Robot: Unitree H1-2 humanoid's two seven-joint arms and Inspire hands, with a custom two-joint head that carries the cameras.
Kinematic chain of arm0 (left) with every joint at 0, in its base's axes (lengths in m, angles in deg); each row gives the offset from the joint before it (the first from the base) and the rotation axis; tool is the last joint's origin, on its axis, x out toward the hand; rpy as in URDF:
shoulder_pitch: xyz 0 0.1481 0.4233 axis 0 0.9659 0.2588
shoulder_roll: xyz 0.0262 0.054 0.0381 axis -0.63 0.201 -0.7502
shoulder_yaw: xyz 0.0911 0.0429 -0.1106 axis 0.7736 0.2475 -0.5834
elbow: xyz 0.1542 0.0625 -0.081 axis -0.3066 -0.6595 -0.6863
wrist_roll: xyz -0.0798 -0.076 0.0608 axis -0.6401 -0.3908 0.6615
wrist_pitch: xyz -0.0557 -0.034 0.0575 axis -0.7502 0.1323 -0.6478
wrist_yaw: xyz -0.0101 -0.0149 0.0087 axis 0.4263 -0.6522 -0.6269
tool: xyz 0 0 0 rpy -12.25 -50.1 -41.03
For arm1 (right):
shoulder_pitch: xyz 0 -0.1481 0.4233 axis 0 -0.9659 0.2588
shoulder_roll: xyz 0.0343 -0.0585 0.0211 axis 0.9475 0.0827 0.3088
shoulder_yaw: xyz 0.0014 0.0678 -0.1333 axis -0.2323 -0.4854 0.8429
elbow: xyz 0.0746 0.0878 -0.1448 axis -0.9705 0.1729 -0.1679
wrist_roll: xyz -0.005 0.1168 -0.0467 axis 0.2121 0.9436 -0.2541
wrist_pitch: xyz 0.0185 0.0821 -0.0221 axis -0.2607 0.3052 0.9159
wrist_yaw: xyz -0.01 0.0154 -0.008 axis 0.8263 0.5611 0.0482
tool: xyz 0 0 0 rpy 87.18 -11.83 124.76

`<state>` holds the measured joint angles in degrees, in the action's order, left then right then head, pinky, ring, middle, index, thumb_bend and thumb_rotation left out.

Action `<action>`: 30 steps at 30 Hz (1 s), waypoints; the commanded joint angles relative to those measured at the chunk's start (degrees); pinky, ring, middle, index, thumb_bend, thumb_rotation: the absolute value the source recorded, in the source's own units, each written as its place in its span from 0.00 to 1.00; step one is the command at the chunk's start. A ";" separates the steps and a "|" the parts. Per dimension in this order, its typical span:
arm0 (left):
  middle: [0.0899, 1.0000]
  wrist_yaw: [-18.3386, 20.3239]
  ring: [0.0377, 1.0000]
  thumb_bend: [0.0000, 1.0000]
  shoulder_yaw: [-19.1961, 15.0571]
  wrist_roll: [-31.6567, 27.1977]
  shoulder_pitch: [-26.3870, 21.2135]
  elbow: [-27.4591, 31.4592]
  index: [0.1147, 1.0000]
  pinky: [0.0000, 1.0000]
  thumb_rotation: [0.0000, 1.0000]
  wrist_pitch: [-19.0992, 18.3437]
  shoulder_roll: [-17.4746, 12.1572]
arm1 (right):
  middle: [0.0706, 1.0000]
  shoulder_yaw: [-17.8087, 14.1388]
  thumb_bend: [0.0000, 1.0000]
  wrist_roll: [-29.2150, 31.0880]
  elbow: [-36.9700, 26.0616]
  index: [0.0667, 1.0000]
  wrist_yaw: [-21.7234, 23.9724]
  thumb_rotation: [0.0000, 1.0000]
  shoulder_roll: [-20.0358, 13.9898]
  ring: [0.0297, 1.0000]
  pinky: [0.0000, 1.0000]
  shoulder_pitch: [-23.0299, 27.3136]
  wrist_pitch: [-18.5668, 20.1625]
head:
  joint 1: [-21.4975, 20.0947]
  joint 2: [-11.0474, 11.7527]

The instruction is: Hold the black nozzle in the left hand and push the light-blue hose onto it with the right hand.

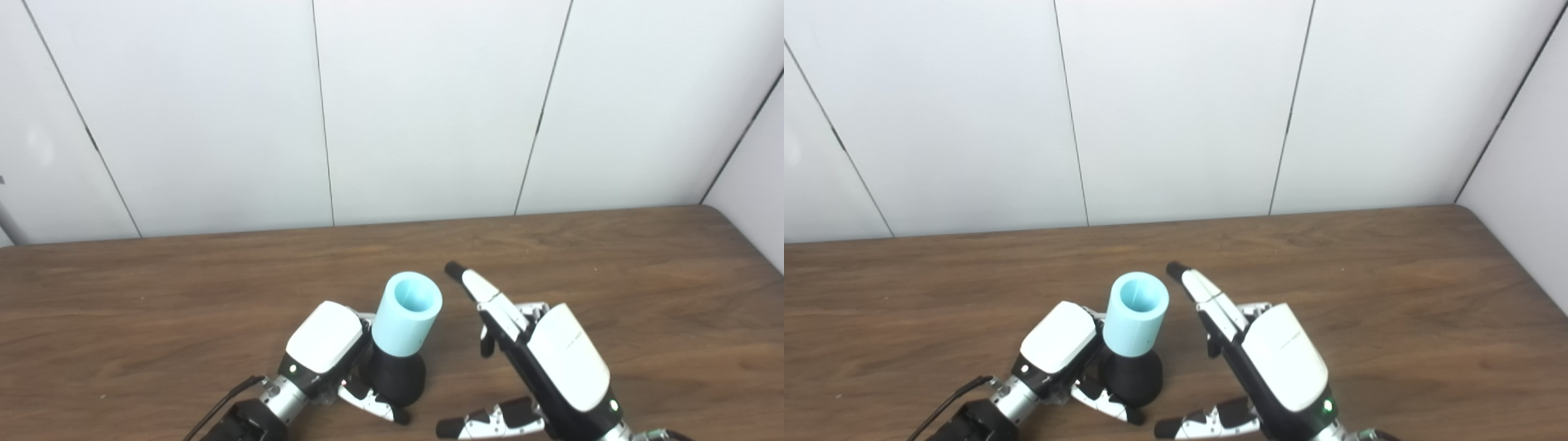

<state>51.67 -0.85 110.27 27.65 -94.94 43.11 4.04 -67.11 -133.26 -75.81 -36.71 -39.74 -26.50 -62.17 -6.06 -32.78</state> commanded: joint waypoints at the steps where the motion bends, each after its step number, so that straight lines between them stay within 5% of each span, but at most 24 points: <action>1: 0.42 2.25 0.16 0.53 1.86 1.70 1.75 -1.98 0.41 0.14 0.00 -0.53 0.25 | 0.93 0.11 0.78 -0.21 -2.92 0.94 0.29 0.58 -0.05 0.25 0.18 0.89 -0.25 | -0.04 -0.05; 4: 0.42 1.70 0.16 0.53 1.90 1.80 1.72 -2.23 0.41 0.13 0.00 -0.47 0.29 | 0.93 0.30 0.80 -0.49 -2.83 0.94 0.57 0.58 0.05 0.28 0.22 1.03 -0.59 | 0.00 -0.04; 6: 0.42 1.50 0.16 0.53 2.00 1.89 1.64 -2.43 0.41 0.13 0.00 -0.43 0.28 | 0.93 0.35 0.84 -1.36 -2.58 0.92 0.66 0.59 -0.04 0.66 0.47 1.50 -0.65 | -0.02 -0.03; 8: 0.42 1.55 0.16 0.53 2.09 1.99 1.62 -2.44 0.41 0.13 0.00 -0.51 0.21 | 0.93 0.26 0.85 -2.82 -2.62 0.93 0.62 0.60 0.17 0.84 0.66 1.86 -0.39 | -0.02 -0.03; 11: 0.42 1.92 0.16 0.53 2.05 1.75 1.71 -2.16 0.41 0.13 0.00 -0.61 0.16 | 0.97 -0.02 0.84 -3.89 -2.45 0.98 0.09 0.67 0.50 0.98 0.89 2.43 -0.15 | -0.07 -0.04; 30: 0.42 2.11 0.15 0.53 1.94 1.19 1.77 -2.04 0.41 0.13 0.00 -0.37 0.25 | 1.00 0.78 0.84 -4.15 -3.00 1.00 2.70 0.73 2.00 1.00 0.92 5.16 2.03 | -0.12 -0.12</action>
<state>51.55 -0.68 110.22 27.61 -94.98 42.86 4.04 -66.52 -137.22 -76.45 -33.43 -38.16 -22.87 -59.86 -6.15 -32.87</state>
